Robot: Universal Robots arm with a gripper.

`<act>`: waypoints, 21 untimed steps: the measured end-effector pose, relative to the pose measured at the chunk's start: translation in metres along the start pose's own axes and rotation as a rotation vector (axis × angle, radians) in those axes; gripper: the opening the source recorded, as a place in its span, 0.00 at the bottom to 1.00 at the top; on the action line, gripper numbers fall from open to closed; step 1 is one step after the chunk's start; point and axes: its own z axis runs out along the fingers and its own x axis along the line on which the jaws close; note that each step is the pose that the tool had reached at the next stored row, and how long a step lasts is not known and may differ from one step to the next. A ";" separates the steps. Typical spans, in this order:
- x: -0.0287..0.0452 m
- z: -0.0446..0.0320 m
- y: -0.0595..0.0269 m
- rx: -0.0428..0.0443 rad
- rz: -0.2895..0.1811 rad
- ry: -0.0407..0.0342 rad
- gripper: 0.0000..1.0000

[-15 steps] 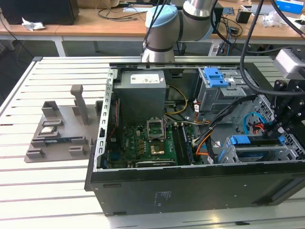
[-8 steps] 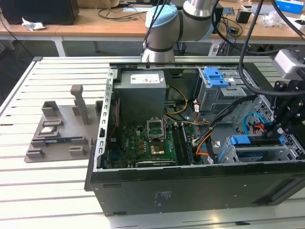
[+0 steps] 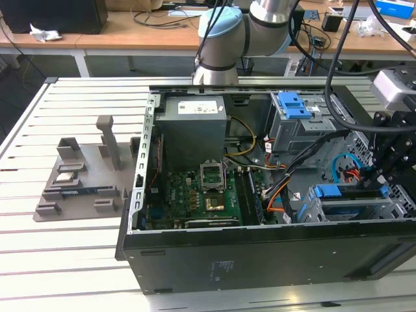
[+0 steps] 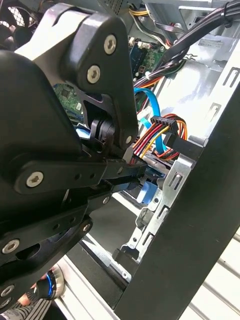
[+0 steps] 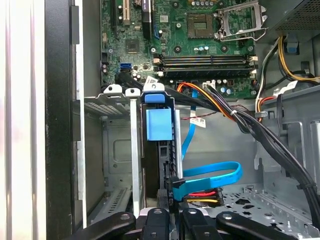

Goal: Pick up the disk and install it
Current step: 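Insert the first disk wire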

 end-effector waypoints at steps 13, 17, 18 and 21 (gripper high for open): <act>-0.0046 -0.0207 0.0018 0.0000 0.000 -0.0001 0.11; -0.0060 -0.0381 0.0032 0.0000 0.000 -0.0001 0.11; -0.0061 -0.0418 0.0035 0.0000 0.000 -0.0002 0.11; -0.0061 -0.0447 0.0037 -0.0001 0.000 -0.0004 0.11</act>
